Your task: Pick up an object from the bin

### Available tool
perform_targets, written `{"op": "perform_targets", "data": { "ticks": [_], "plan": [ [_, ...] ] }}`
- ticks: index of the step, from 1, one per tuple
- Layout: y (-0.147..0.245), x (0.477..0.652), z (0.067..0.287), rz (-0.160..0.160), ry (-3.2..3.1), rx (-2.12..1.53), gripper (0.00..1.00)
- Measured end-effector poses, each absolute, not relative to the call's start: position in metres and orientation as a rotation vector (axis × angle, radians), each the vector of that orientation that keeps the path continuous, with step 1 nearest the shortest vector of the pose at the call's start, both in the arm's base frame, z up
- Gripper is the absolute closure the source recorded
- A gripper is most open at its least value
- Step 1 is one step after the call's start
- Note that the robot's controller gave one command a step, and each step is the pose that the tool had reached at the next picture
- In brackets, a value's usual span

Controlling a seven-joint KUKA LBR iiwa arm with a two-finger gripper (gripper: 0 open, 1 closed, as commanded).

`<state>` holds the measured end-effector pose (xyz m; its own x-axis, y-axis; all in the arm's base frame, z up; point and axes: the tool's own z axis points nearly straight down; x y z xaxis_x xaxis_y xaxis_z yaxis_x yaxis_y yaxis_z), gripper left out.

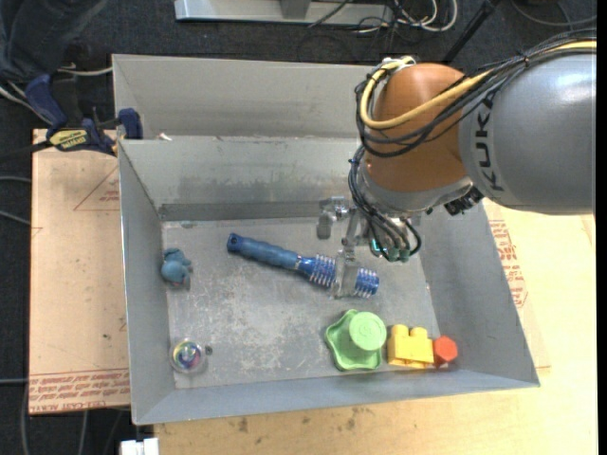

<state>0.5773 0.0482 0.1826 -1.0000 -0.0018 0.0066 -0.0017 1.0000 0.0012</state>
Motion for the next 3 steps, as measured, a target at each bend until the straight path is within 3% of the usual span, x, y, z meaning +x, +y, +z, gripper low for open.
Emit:
{"op": "perform_targets", "data": {
  "ticks": [1, 2, 3],
  "plan": [
    [0.025, 0.569, 0.069, -0.003, -3.141, -0.222, 0.00],
    [0.025, 0.567, 0.069, -0.002, -3.134, -0.221, 1.00],
    [0.015, 0.539, 0.247, -0.003, -3.136, -0.293, 1.00]
  ]
}}
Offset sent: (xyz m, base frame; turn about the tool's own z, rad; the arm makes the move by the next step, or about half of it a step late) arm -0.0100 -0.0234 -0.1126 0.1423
